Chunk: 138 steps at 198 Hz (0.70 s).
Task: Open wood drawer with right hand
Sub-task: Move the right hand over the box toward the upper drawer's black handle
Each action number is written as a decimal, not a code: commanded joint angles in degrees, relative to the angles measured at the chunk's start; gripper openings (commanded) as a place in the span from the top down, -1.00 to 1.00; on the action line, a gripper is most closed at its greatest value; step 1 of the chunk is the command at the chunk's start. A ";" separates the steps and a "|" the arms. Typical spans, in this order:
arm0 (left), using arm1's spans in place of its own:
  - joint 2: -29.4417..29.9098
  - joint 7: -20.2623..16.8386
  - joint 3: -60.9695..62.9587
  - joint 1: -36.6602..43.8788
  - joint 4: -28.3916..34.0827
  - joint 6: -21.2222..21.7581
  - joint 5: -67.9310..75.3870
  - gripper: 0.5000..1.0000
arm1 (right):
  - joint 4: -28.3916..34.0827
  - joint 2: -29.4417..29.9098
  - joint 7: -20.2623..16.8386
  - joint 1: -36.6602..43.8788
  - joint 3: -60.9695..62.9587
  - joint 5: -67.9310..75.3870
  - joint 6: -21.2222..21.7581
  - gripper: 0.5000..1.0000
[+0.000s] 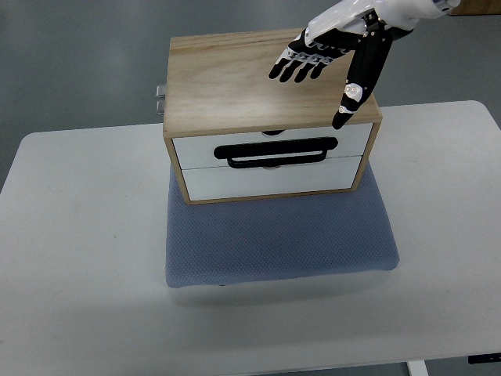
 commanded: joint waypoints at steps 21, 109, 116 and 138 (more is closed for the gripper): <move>0.00 0.00 0.00 0.00 0.00 0.00 0.00 -1.00 | -0.26 2.94 -2.72 -1.38 0.77 0.01 0.00 -0.78; 0.00 0.00 0.00 0.00 0.00 0.00 0.00 -1.00 | -0.26 3.03 -6.32 -10.60 4.81 1.59 0.00 -0.78; 0.00 0.00 0.00 0.00 0.00 0.00 0.00 -1.00 | -0.26 3.11 -6.76 -11.04 5.08 2.29 -0.20 -0.78; 0.00 0.00 0.00 0.00 0.00 0.00 0.00 -1.00 | -0.26 3.47 -7.46 -11.57 5.43 4.40 -1.25 -0.78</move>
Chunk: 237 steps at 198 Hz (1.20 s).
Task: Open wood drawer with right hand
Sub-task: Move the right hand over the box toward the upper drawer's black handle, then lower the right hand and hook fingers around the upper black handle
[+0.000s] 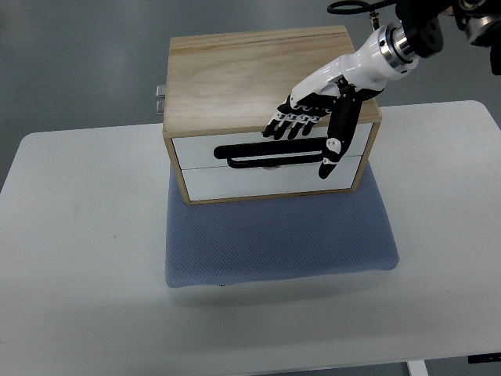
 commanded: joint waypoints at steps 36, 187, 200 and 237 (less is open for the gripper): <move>0.00 0.00 0.00 0.00 0.00 0.00 0.00 -1.00 | 0.09 1.23 -0.76 -0.60 0.35 3.80 -4.17 -0.78; 0.00 0.00 0.00 0.00 0.00 0.00 0.00 -1.00 | 1.76 4.22 -0.76 -4.56 0.09 11.18 -12.79 -0.77; 0.00 0.00 0.00 0.00 0.00 0.00 0.00 -1.00 | 1.76 4.22 -0.76 -4.64 0.09 11.18 -12.96 -0.77; 0.00 0.00 0.00 0.00 0.00 0.00 0.00 -1.00 | 1.76 4.22 -0.76 -5.70 0.00 11.18 -14.46 -0.77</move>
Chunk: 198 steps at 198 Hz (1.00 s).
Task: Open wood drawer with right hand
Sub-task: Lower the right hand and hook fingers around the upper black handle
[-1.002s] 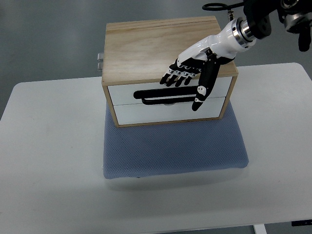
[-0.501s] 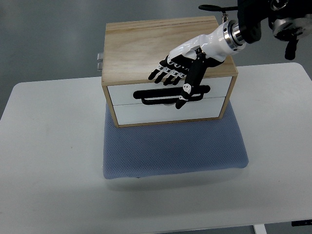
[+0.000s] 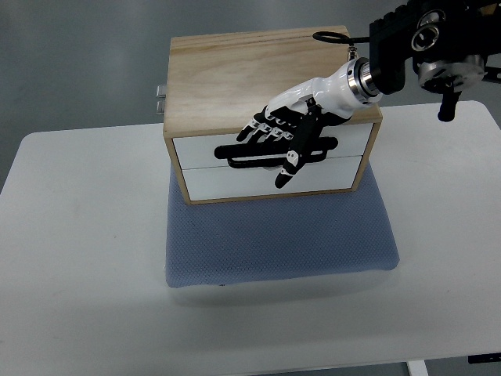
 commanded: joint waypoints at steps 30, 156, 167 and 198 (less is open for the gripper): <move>0.00 0.00 0.00 0.00 0.00 0.00 0.00 -1.00 | 0.00 0.45 0.09 -1.23 -0.08 0.00 -1.69 -0.77; 0.00 0.00 0.00 0.00 0.00 0.00 0.00 -1.00 | 0.00 0.80 -0.44 -2.28 -0.78 -0.61 -2.92 -0.78; 0.00 0.00 0.00 0.00 0.00 0.00 0.00 -1.00 | 0.00 0.80 -0.44 -2.28 -1.13 -0.61 -2.92 -0.78; 0.00 0.00 0.00 0.00 0.00 0.00 0.00 -1.00 | 0.00 0.89 -0.44 -2.28 -1.31 -0.61 -2.65 -0.78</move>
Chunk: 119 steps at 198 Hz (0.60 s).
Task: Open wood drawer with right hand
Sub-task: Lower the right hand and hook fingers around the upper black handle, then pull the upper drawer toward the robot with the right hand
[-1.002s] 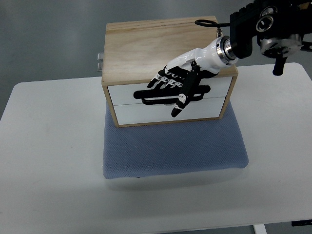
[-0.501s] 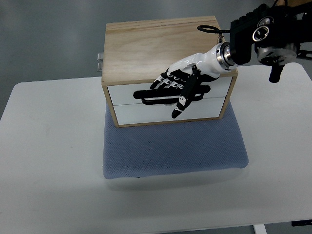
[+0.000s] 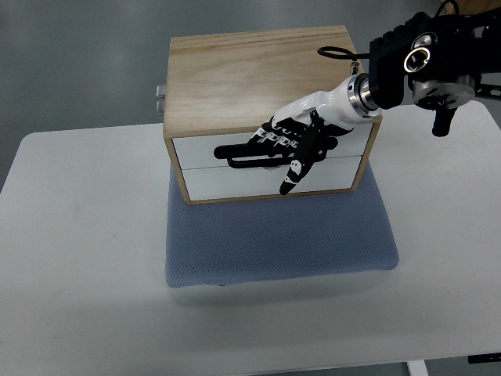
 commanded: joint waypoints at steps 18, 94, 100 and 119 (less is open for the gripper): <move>0.00 0.00 0.00 0.00 0.00 0.00 0.00 -1.00 | 0.00 0.02 -0.28 0.00 -0.08 -0.08 0.47 -0.78; 0.00 0.00 0.00 0.00 0.00 0.00 0.00 -1.00 | 0.70 -0.15 -0.37 0.09 -0.35 -1.31 2.22 -0.78; 0.00 0.00 0.00 0.00 0.00 0.00 0.00 -1.00 | 0.88 -0.15 -0.46 0.18 -0.61 -1.31 2.66 -0.78; 0.00 0.00 0.00 0.00 0.00 0.00 0.00 -1.00 | 1.14 -0.42 -0.37 0.35 -0.61 -1.92 3.45 -0.78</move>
